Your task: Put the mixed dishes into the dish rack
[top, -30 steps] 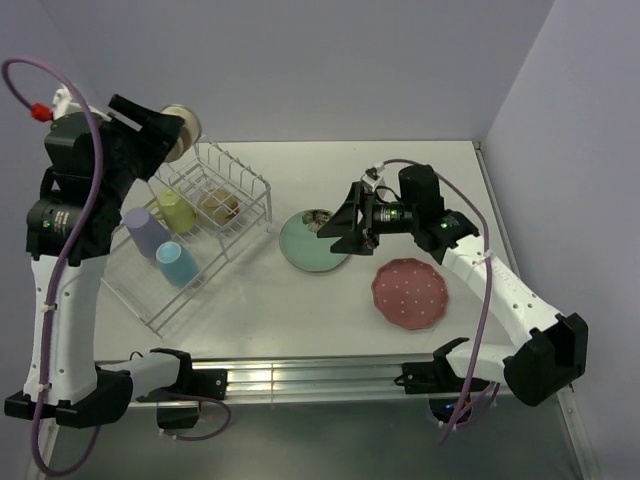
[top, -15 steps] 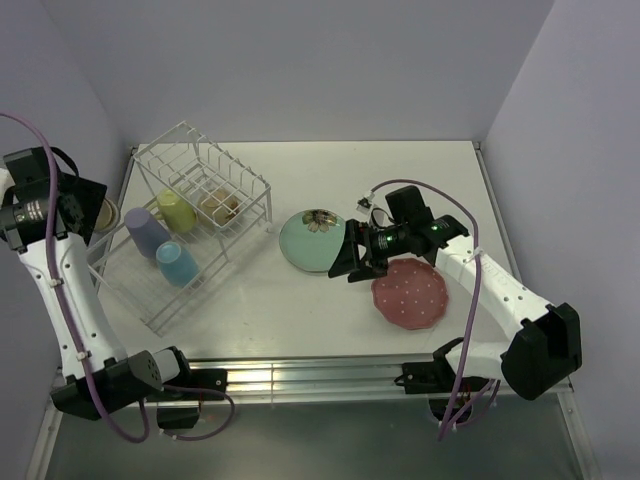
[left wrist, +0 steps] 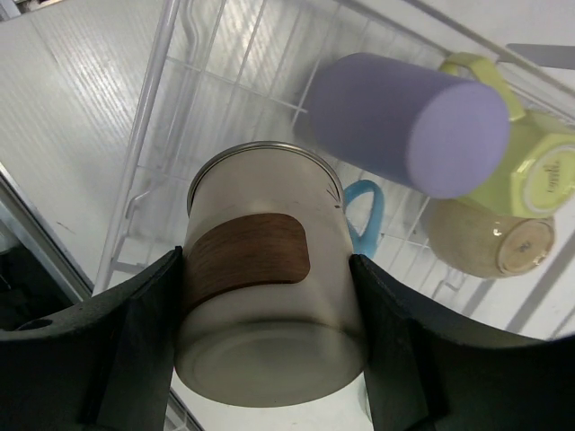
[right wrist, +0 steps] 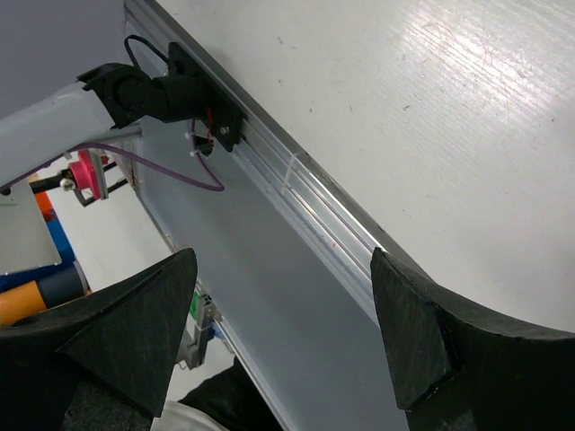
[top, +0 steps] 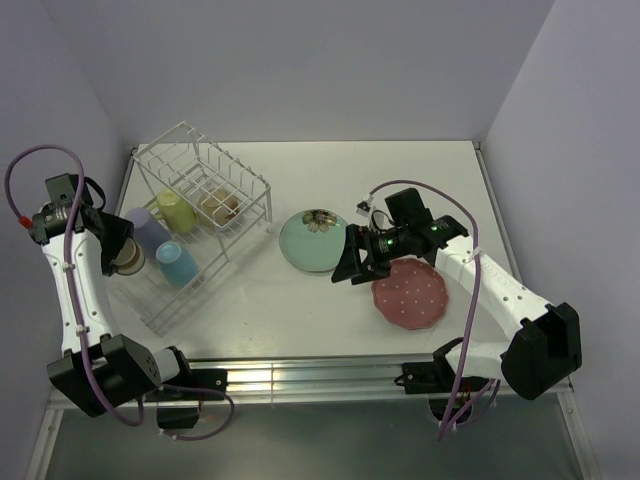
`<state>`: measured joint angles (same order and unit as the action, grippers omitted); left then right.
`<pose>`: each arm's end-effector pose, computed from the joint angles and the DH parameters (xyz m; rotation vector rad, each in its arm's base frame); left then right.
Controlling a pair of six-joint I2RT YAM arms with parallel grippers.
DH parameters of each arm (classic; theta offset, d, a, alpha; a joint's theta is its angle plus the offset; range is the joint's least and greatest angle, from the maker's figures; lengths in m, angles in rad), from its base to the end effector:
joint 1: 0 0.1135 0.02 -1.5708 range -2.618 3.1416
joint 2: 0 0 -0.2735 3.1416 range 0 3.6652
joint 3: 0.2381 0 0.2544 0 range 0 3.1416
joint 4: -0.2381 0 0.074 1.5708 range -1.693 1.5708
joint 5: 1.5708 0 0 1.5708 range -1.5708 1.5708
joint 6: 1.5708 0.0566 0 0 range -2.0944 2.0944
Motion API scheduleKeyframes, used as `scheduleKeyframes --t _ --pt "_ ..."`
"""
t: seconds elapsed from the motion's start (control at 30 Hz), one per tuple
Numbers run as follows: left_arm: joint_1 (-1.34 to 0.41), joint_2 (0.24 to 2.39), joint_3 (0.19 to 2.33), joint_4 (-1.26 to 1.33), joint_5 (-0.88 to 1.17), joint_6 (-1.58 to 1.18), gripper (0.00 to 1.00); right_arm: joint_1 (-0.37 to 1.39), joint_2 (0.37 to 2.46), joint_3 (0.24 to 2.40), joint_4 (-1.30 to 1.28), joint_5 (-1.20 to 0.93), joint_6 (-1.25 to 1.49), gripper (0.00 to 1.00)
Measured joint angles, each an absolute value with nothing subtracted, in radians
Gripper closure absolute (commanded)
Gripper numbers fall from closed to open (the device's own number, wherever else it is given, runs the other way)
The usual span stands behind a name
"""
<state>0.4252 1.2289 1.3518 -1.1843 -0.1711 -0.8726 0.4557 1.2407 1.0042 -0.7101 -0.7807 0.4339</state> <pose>0.2052 0.1035 0.3477 -1.6221 2.0424 0.0674 0.2092 0.1469 0.2800 -0.3736 2.5969 1.3271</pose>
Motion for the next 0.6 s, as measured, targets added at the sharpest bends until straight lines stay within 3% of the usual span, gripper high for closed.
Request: scheduleKeyframes --t 0.37,0.6 --pt "0.426 1.263 1.138 -1.055 -0.144 -0.848 1.00 0.456 1.241 0.981 -0.711 -0.775 0.424 0.14" --pt "0.429 1.360 1.124 -0.946 -0.102 -0.778 1.00 0.456 1.241 0.956 -0.733 -0.760 0.411 0.13"
